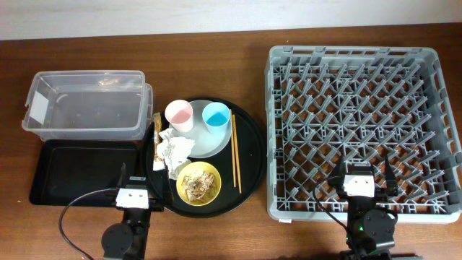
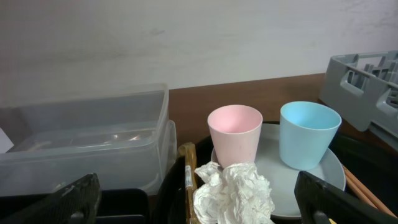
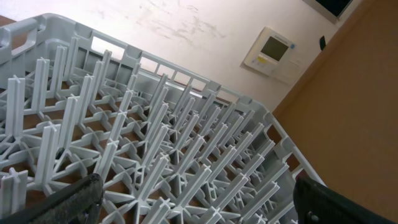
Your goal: Sort waste into correct bins and load items into the dishwasher rack
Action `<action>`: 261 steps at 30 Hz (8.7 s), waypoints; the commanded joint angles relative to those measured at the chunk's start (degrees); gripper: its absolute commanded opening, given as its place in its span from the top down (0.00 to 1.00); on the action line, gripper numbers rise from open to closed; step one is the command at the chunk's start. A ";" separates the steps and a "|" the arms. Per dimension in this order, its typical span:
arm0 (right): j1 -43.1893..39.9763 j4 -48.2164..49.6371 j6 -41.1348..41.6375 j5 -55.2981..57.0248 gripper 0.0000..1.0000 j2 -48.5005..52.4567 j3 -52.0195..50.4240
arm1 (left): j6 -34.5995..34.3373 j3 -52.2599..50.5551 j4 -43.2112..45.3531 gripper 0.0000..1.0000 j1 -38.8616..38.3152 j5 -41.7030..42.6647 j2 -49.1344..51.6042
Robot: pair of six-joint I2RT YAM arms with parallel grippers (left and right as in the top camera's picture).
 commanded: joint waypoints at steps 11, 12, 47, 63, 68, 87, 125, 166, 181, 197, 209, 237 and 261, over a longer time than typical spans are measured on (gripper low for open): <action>0.31 -0.11 0.17 1.33 0.02 0.15 -0.42 | 1.11 -0.26 0.13 0.01 -0.20 -0.66 0.02; 0.31 -0.11 0.17 1.33 0.02 0.15 -0.42 | 1.11 -0.26 0.13 0.01 -0.20 -0.66 0.02; 0.31 -80.74 29.09 -40.28 0.44 79.58 110.79 | -13.33 99.60 -65.94 0.01 11.89 13.60 76.72; 13.20 -41.13 42.32 -27.19 0.54 93.42 71.73 | -10.10 81.31 -64.11 0.26 3.39 14.75 82.88; 15.72 -39.17 42.21 -26.93 0.93 99.30 71.69 | -10.10 81.31 -64.02 0.26 3.39 14.75 82.88; 15.69 -70.77 38.97 -30.03 0.59 98.44 97.68 | -16.94 61.51 -52.33 0.39 3.82 16.37 82.93; 15.69 -72.11 38.99 -26.99 0.57 98.44 97.68 | -17.86 78.25 -48.02 1.00 -1.40 2.23 88.74; 15.69 -72.11 39.01 -27.02 0.02 98.44 97.68 | -23.39 43.21 -15.93 0.74 -2.19 -4.96 92.35; 15.69 -72.11 39.01 -27.02 0.02 98.44 97.68 | -25.53 65.05 -16.17 0.93 15.02 -3.06 90.75; 15.69 -72.11 39.01 -27.02 0.02 98.44 97.68 | -21.66 66.34 -52.02 0.78 -15.69 18.78 83.12; 15.69 -72.11 39.01 -27.02 0.02 98.44 97.68 | -31.12 47.71 -33.48 0.72 -35.12 -1.18 83.36; 15.69 -72.11 39.01 -27.02 0.01 98.44 97.68 | -12.55 63.43 -40.96 1.00 41.03 48.41 87.43; 15.69 -72.08 39.01 -27.02 0.02 98.44 97.68 | -16.90 48.74 -23.56 1.00 68.43 94.27 87.30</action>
